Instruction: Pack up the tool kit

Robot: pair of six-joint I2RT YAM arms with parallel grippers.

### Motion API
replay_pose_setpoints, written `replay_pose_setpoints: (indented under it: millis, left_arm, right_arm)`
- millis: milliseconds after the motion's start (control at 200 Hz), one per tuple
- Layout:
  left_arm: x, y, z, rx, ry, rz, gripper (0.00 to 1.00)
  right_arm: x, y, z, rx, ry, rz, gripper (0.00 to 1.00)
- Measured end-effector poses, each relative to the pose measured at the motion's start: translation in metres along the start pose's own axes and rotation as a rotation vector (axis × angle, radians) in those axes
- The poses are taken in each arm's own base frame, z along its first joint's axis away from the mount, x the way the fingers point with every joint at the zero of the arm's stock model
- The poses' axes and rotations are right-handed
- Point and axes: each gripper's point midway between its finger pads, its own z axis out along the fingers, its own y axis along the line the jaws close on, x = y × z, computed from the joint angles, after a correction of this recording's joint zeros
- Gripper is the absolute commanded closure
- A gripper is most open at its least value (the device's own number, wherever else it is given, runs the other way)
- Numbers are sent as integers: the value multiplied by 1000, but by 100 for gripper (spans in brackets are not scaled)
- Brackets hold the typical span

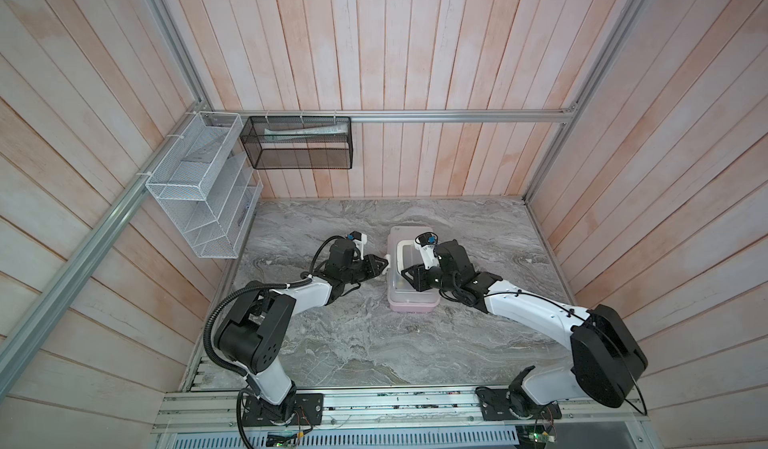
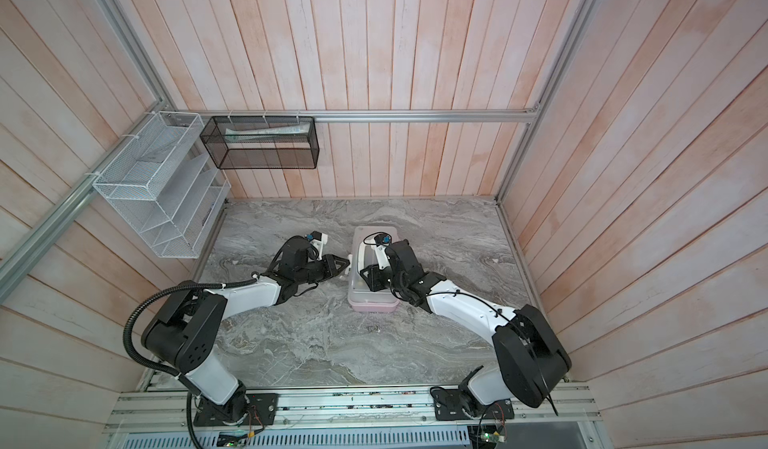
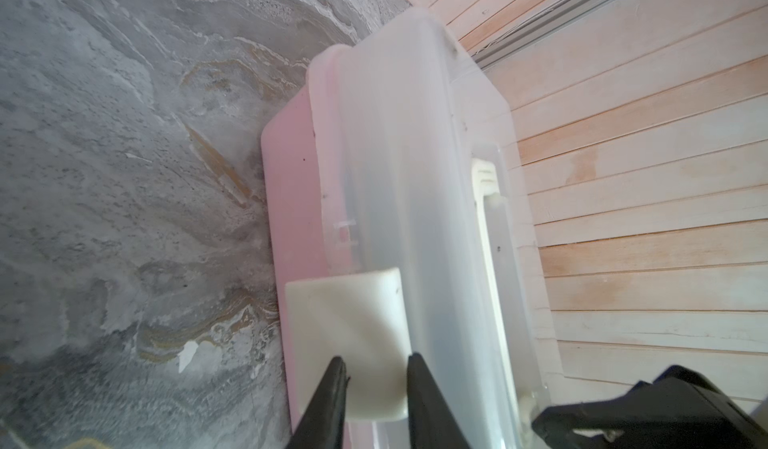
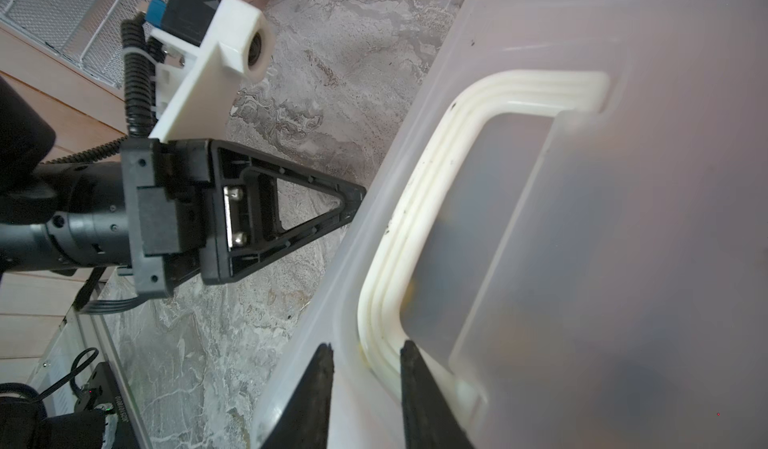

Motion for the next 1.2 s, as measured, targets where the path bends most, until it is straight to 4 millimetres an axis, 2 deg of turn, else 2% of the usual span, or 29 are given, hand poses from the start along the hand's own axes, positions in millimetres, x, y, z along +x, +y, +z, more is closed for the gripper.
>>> replay_pose_setpoints:
  millis: [485, 1200]
  left_arm:
    - [7, 10, 11, -18, 19, -7, 73]
    - [14, 7, 15, 64, -19, -36, 73]
  right_arm:
    - [0, 3, 5, -27, -1, -4, 71]
    - [-3, 3, 14, -85, -35, 1, 74]
